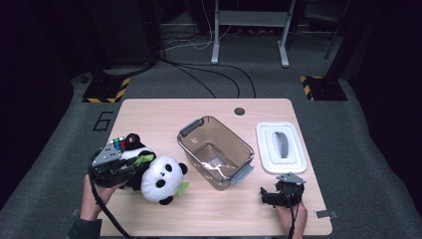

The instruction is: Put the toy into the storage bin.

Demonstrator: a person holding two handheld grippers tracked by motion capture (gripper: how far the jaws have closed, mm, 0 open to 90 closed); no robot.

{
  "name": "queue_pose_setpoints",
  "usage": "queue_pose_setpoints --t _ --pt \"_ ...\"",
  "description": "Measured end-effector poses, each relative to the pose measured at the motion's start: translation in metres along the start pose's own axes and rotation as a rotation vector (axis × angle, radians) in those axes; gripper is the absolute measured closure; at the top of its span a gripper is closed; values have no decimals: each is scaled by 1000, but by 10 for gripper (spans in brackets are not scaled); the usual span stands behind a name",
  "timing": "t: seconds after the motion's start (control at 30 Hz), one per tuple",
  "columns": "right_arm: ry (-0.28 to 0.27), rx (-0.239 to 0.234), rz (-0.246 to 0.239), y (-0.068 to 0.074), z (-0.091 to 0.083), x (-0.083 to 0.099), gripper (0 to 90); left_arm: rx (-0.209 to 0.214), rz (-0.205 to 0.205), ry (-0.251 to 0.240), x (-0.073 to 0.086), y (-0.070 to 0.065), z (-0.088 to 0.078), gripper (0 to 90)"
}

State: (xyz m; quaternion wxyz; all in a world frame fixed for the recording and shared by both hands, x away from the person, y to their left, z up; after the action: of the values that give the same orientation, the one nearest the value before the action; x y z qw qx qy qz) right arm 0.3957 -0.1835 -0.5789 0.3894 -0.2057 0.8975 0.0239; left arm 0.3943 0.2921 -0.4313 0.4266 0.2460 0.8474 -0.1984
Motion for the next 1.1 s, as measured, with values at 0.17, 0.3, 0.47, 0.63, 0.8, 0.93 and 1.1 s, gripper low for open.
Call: queue_pose_setpoints --t 0.17,0.3,0.47,0.63,0.8,0.93,1.1 --pt "0 0 0 0 0 0 0 28 -11 -24 -6 1 -3 720" --pt "1 0 0 0 0 0 0 48 -14 -25 -11 3 -7 720" --pt "0 0 0 0 0 0 0 69 -10 -37 -20 3 -10 720" --pt "0 0 0 0 0 0 0 83 1 -45 -30 2 -13 720" --pt "0 0 0 0 0 0 0 100 5 -59 -40 1 -16 720" --pt "0 0 0 0 0 0 0 107 12 -70 -49 0 -19 720" --pt "0 0 0 0 0 0 0 126 19 -80 -60 -1 -20 719"
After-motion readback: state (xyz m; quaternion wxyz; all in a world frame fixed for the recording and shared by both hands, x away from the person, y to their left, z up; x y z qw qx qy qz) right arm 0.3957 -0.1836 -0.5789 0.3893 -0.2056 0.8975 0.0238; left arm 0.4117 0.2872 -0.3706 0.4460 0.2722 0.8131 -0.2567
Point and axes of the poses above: each handheld gripper's, and its own axes: z roughly forward along the jaws, x roughly out of its underside, y roughly to its left, the point moved 7 cm from there along z, roughly forward along the jaws, and after that the axes turned 9 degrees about -z, right-handed, at the moved point
